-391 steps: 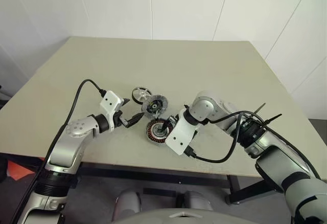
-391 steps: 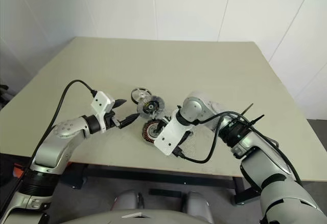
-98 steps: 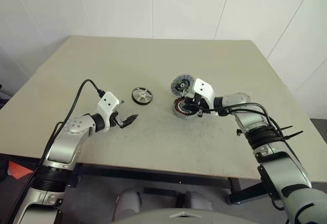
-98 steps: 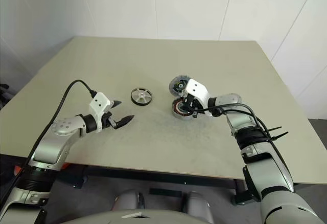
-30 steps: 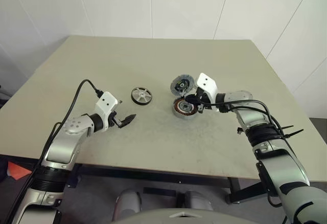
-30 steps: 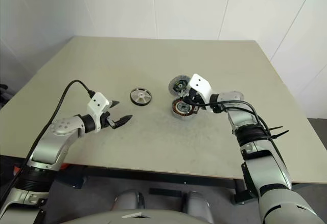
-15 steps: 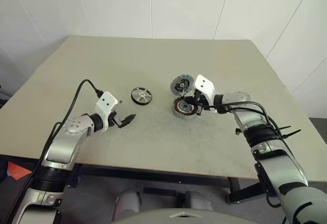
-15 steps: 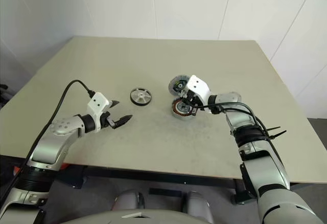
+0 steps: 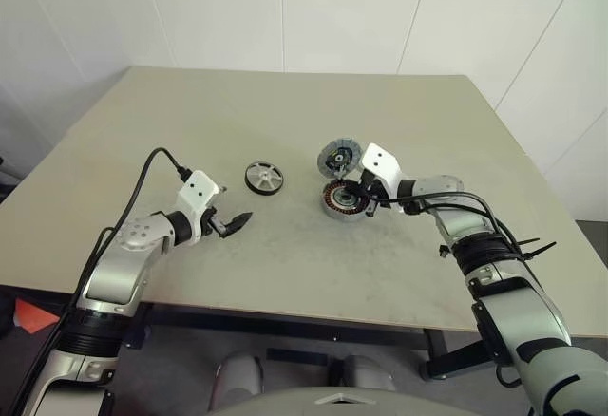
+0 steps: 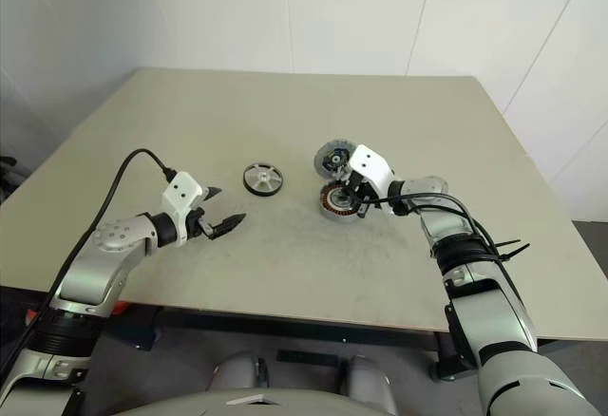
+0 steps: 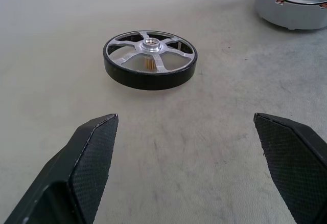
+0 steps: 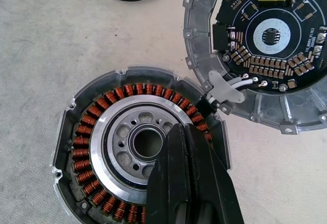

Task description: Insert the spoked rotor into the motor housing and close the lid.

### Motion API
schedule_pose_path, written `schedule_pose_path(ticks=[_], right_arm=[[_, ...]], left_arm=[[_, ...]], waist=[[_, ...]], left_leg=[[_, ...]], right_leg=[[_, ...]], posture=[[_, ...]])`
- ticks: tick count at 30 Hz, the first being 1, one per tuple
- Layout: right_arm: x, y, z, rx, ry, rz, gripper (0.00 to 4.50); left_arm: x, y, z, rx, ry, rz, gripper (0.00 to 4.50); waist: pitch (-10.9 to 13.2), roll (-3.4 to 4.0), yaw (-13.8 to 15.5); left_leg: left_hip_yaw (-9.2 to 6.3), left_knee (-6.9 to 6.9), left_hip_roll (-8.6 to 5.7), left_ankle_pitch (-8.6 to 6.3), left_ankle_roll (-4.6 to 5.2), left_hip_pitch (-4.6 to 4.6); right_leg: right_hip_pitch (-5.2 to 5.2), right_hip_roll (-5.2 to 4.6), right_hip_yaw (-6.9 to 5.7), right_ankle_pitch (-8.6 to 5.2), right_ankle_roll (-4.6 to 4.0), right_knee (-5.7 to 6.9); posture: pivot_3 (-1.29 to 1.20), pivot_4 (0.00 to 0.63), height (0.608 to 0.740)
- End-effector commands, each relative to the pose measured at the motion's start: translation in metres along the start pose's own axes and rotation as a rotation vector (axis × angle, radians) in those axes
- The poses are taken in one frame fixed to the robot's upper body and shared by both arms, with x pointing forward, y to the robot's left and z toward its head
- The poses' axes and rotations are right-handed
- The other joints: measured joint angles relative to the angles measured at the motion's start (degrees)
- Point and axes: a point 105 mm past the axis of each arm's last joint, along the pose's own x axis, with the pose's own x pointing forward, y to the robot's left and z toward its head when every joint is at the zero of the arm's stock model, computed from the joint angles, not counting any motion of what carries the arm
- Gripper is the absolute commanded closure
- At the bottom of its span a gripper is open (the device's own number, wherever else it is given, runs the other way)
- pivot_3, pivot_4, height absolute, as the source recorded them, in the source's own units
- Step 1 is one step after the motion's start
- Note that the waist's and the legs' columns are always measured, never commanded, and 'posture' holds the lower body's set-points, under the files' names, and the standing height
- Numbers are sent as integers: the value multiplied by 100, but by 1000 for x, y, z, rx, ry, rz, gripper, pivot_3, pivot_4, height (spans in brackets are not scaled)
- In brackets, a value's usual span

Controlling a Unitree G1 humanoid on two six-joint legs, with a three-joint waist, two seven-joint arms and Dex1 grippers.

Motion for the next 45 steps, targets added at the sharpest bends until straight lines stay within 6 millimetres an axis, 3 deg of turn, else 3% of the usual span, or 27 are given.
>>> schedule_pose_path(ticks=[1,9,18,27,36,45], right_arm=[[-7,-5,26,-45,-80,-7,4480],[-7,-3,32,-52,-92,-5,4480],[6,3,-6,32,-3,-21,4480],[-6,-11,19,-12,-80,-52,4480],[-23,-10,48,-81,-143,-48,4480],[-31,-14,53,-97,-144,-79,4480]], left_arm=[[-2,7,11,31,-35,22,0],[-2,6,11,31,-35,19,0],[-2,7,11,33,-35,21,0],[-1,7,13,25,-42,22,0],[7,16,10,-114,-52,92,0],[20,35,-3,-444,-69,211,0]], waist=[[0,0,1],[0,0,1],[0,0,-2],[0,1,5],[2,1,-1],[4,-1,15]], left_leg=[[0,-1,0,0,1,-4],[0,-2,0,-2,4,-6],[1,-2,0,-2,3,0],[0,0,-1,0,0,8],[0,-4,0,-2,3,-7],[1,-1,-3,-2,3,-5]], right_leg=[[-3,0,0,2,-4,0],[-5,0,0,2,-3,-2],[0,0,1,-4,8,-2],[9,0,1,-19,33,-1],[-6,1,1,2,-3,-3],[-2,0,1,-19,33,-4]], posture=[[0,0,740],[0,0,740],[0,0,740],[0,0,740],[0,0,740],[0,0,740]])
